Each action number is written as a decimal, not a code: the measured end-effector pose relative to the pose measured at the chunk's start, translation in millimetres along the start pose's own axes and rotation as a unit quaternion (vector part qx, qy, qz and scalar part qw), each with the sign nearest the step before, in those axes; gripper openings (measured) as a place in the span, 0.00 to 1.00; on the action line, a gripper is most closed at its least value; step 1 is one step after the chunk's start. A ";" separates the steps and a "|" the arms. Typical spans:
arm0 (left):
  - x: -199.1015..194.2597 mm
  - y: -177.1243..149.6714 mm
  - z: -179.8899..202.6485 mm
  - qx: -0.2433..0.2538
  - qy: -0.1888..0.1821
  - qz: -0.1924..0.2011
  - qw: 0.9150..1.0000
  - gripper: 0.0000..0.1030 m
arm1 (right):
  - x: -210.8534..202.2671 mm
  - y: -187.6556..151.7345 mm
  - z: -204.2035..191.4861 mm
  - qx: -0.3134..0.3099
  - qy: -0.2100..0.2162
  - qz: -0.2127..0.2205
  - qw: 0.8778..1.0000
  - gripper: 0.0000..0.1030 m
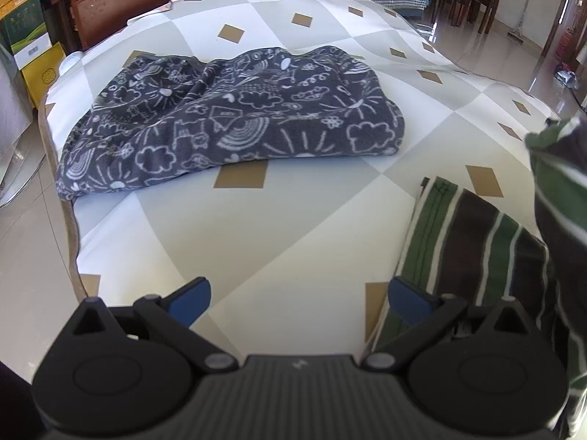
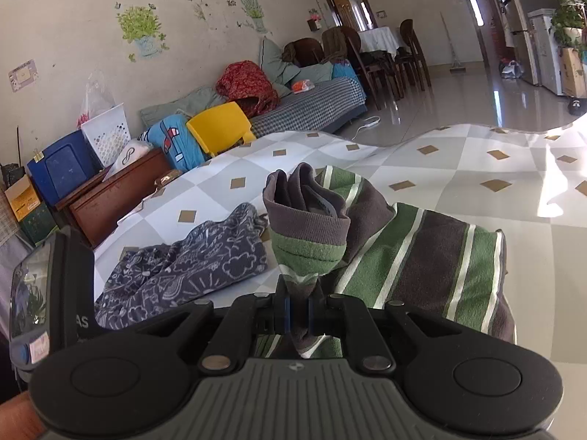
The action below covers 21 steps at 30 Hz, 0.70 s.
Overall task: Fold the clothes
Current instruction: 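Lift the held shirt end with the right tool and fold it over, then lower the folded end onto the shirt and open the right tool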
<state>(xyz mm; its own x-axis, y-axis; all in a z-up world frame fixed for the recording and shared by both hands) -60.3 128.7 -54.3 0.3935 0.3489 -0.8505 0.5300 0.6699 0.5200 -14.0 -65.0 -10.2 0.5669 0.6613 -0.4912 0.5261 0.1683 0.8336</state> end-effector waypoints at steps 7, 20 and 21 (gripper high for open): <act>-0.3 7.7 -16.7 -0.023 0.014 0.009 1.000 1.00 | 26.1 -37.4 -15.9 -0.047 0.017 -0.059 0.997 0.10; -27.2 16.3 6.2 0.010 -0.007 0.080 0.997 1.00 | 30.7 -58.6 -35.9 -0.102 0.085 -0.102 0.986 0.40; -29.1 16.3 9.7 0.017 -0.010 0.085 0.996 1.00 | 29.2 -58.1 -36.0 -0.100 0.095 -0.104 0.985 0.40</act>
<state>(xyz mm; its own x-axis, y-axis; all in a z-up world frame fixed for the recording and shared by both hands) -55.8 123.1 -20.3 0.4943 0.4428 -0.7481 0.4786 0.5798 0.6594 -50.8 -29.1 -63.9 0.3219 0.7188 -0.6162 0.4724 0.4421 0.7625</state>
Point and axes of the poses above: each gripper's, at about its wrist camera, not at the fingertips, and x roughly the way its jaws point, z to its right, y to its top, the point moved 4 cm from there along x, roughly the way its jaws point, and after that the axes turned 5 degrees about -x, right-handed, at the moved point
